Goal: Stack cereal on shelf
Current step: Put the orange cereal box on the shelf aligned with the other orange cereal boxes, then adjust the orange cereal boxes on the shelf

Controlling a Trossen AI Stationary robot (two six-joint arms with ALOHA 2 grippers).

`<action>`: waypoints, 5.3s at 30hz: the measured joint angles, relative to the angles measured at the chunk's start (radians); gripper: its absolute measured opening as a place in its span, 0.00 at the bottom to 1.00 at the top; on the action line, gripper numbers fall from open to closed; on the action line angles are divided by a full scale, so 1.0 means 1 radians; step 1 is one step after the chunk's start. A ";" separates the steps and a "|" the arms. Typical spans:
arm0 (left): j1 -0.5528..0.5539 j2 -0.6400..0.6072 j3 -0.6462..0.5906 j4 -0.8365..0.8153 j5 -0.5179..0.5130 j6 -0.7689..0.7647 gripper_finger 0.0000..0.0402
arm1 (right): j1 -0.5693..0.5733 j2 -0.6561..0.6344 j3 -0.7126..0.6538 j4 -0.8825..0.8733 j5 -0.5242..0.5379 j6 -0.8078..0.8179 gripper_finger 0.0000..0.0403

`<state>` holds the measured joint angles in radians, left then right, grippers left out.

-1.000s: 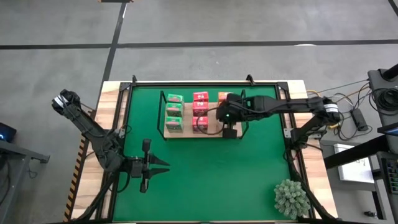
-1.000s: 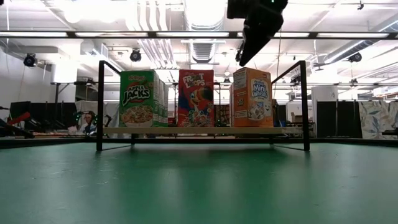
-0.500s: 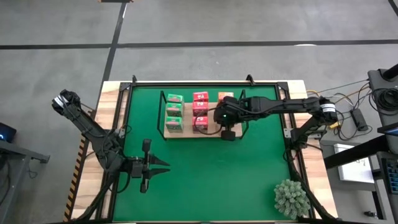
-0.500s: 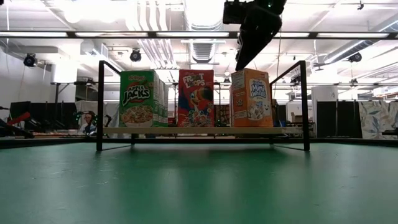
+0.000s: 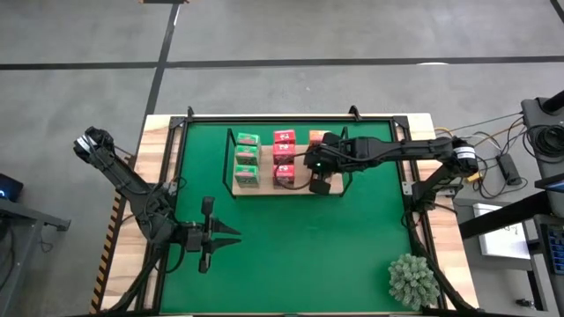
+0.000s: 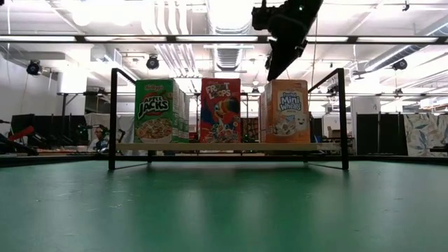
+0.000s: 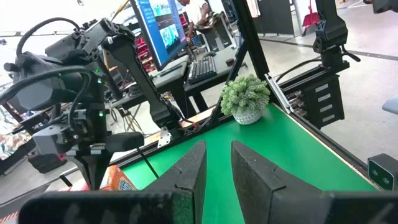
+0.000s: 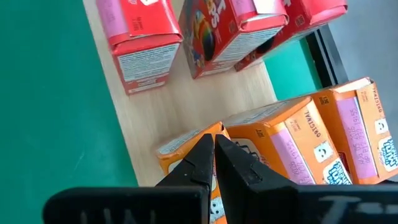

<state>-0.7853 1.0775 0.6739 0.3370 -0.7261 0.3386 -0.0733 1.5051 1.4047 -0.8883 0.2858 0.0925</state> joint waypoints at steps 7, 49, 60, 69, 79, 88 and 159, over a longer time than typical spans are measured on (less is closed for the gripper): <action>0.000 0.000 0.000 0.000 0.000 0.000 0.14 | 0.005 -0.005 0.104 -0.006 -0.113 -0.024 0.02; 0.006 0.000 0.000 -0.001 0.000 0.016 0.14 | -0.155 -0.002 0.047 -0.183 -0.263 -0.348 0.58; 0.006 0.000 0.000 -0.001 0.000 0.015 0.14 | -0.157 -0.002 0.044 -0.142 -0.313 -0.175 0.51; 0.006 0.000 0.000 -0.001 0.000 0.015 0.14 | -0.156 -0.002 0.053 -0.155 -0.312 -0.169 0.48; 0.006 0.000 -0.001 -0.001 0.000 0.015 0.14 | -0.157 -0.003 0.111 -0.156 -0.311 -0.183 0.48; 0.006 0.000 -0.001 -0.001 0.000 0.015 0.14 | -0.212 -0.003 0.139 -0.156 -0.158 -0.235 0.42; 0.006 0.000 -0.001 -0.009 0.000 0.016 0.14 | -0.275 0.037 0.112 -0.079 -0.207 0.013 0.03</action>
<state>-0.7792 1.0779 0.6727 0.3277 -0.7258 0.3542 -0.3481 1.5418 1.5170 -0.9676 0.0784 0.1057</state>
